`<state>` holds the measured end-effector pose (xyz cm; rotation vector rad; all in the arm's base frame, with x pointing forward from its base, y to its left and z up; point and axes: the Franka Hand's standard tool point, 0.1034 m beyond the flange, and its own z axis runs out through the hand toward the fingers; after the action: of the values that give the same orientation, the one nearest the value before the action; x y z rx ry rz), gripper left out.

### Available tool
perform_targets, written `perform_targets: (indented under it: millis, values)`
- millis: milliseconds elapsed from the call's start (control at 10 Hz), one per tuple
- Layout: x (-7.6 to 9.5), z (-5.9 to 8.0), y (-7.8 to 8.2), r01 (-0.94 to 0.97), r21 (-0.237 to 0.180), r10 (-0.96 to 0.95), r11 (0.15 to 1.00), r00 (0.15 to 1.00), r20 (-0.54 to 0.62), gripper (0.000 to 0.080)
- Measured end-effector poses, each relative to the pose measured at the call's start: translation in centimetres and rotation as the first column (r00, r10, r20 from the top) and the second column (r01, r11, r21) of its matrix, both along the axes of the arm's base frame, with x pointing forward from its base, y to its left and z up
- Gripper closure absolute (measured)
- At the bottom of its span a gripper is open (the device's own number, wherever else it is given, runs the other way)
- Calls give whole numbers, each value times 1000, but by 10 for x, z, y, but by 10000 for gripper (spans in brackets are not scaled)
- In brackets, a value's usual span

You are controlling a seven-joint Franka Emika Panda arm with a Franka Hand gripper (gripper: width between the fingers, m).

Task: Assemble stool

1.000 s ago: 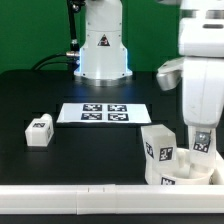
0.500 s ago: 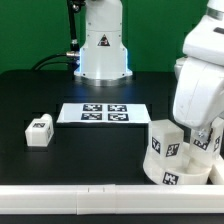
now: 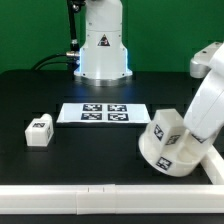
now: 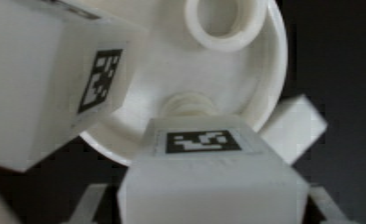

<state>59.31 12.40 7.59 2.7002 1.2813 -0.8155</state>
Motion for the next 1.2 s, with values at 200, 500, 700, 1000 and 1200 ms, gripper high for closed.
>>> perform_targets:
  millis: [200, 500, 700, 1000, 1200]
  values:
    - [6, -1, 0, 8, -6, -9, 1000, 1000, -11, 465]
    - [8, -1, 0, 9, -2, -9, 1000, 1000, -6, 465]
    - [11, -1, -1, 10, 4, -10, 1000, 1000, 11, 465]
    - [28, 2, -5, 27, 85, -40, 996, 988, 151, 465]
    - [36, 4, -11, 37, 171, -82, 985, 961, 263, 465]
